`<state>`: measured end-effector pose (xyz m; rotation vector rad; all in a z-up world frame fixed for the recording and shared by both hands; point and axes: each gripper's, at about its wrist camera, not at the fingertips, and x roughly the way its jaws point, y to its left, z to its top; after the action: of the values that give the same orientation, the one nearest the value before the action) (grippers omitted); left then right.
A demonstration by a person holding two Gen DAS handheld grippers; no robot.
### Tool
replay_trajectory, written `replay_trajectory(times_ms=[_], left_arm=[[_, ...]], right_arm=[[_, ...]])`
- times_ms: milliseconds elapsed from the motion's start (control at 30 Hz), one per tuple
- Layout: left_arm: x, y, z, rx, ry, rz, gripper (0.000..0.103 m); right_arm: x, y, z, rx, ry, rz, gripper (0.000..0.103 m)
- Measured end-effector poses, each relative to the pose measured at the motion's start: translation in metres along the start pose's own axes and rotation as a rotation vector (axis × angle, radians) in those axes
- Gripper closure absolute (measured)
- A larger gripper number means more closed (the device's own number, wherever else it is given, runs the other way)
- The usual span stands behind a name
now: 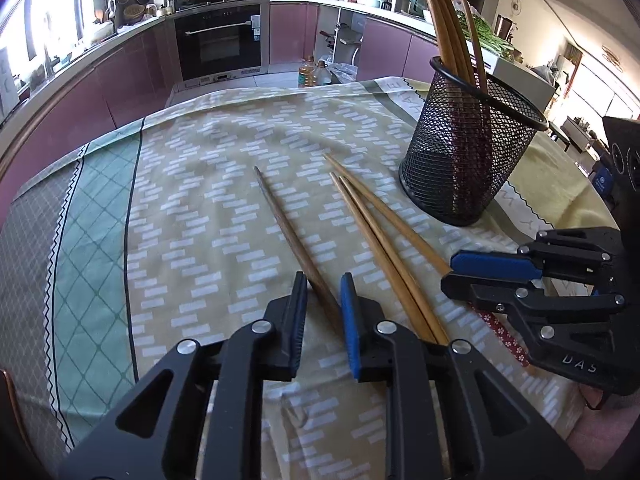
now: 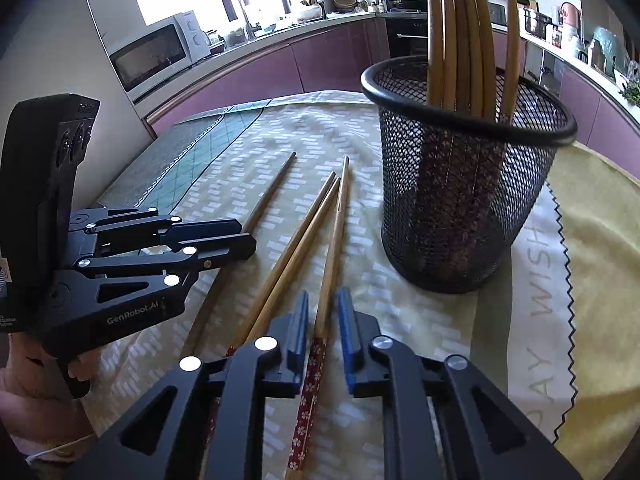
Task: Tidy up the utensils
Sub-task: 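Close the right tool on a chopstick while the left tool grasps another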
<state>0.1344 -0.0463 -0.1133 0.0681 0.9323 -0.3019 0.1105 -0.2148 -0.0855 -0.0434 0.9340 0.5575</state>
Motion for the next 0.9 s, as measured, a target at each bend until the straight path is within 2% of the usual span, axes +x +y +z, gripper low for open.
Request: replay_trajectory(times_ms=[267,467,567,700,900], left_arm=[[0.008,0.002,0.010,-0.007,0.000,0.015,0.086],[0.009,0.003,0.011,-0.033,-0.011,0.019,0.089],[0.004,0.007,0.008,-0.061,-0.018,-0.004,0.094],[-0.007,0.006,0.002,-0.064,-0.033,-0.029,0.095],[-0.011,-0.004,-0.007,-0.036,-0.012,-0.092,0.095]], right_arm=[[0.014,0.005,0.014,-0.024,-0.006,-0.031,0.088],[0.011,-0.006,0.013,0.029,-0.015,-0.007,0.097],[0.003,-0.010,0.010,0.045,-0.035,0.004,0.097],[-0.009,-0.007,0.007,0.030,-0.060,0.047,0.097],[-0.007,-0.001,0.001,-0.013,-0.020,0.064,0.097]])
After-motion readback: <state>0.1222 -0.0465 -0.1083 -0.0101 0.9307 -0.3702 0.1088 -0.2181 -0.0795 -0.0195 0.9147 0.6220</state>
